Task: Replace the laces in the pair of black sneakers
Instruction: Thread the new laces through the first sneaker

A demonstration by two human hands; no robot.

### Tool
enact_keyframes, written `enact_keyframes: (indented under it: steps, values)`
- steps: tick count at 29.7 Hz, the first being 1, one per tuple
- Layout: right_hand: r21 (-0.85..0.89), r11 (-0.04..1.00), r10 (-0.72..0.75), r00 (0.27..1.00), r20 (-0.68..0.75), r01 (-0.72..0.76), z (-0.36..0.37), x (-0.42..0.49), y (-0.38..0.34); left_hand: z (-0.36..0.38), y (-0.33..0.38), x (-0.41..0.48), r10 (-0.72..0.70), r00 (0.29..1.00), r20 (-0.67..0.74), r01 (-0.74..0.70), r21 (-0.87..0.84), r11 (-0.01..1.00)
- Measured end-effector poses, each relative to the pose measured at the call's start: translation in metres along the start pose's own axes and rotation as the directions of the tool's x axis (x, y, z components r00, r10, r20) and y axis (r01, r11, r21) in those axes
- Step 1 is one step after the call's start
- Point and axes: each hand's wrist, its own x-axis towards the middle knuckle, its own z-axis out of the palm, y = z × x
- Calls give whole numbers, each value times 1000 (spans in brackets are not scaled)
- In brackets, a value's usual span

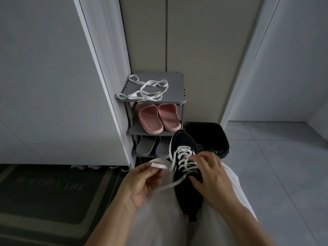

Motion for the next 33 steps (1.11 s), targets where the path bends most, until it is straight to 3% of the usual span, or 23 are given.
enact_keyframes:
  steps: [2, 4, 8, 11, 14, 16, 20, 25, 33]
  values:
    - [-24, 982, -185, 983, -16, 185, 9, -4, -9, 2, -1, 2, -23, 1000, -18, 22, -63, 998]
    - [-22, 968, -249, 968, 8, 250, 14, -5, -11, 6, -1, 4, -47, 999, -6, 46, -98, 994]
    - [67, 959, -278, 960, 23, 276, 9, -8, -6, -2, 24, 12, -22, 1000, -10, 16, -407, 913]
    - [174, 964, -226, 966, 126, 203, 5, -18, 1, -4, 27, 13, -45, 998, -38, 22, -464, 886]
    - [233, 968, 31, 971, 237, -88, 7, -21, -5, 5, -1, 10, -53, 998, -36, 43, -252, 967]
    - [212, 952, 166, 957, 239, -219, 10, -16, -11, 12, -17, 9, 37, 998, -59, -38, -9, 999]
    - [301, 847, 361, 890, 278, -438, 15, -9, -24, 22, -28, 13, 212, 975, -63, -176, 356, 918]
    - [464, 698, 447, 838, 314, -546, 19, -6, -29, 20, -32, 16, 297, 949, -107, -227, 425, 876]
    - [567, 591, 439, 819, 370, -574, 19, -7, -28, 24, -33, 17, 320, 945, -61, -266, 421, 867]
